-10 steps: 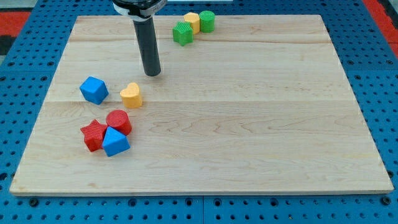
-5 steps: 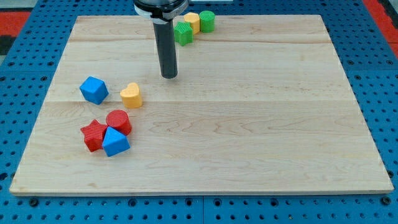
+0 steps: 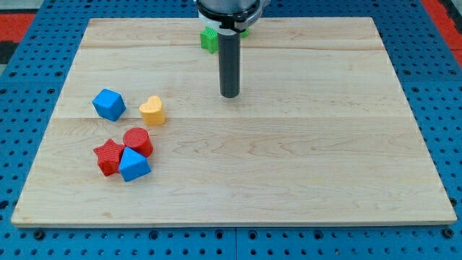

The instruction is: Nudge yellow hexagon along with green circle right a bit

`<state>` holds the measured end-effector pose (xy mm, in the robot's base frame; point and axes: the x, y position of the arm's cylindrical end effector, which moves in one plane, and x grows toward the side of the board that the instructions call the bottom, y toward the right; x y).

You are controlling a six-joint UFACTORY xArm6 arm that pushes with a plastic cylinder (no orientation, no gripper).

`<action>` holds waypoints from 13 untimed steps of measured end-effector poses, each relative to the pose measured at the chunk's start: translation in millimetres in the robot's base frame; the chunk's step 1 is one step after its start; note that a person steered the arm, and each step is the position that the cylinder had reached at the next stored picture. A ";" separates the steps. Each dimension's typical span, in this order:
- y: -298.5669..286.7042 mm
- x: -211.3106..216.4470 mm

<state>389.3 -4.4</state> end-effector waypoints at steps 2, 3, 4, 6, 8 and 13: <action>-43.7 -4.3; -91.1 -12.0; -136.7 -17.7; -167.7 -19.0; -170.3 -19.4; -126.8 -34.2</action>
<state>355.1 -131.2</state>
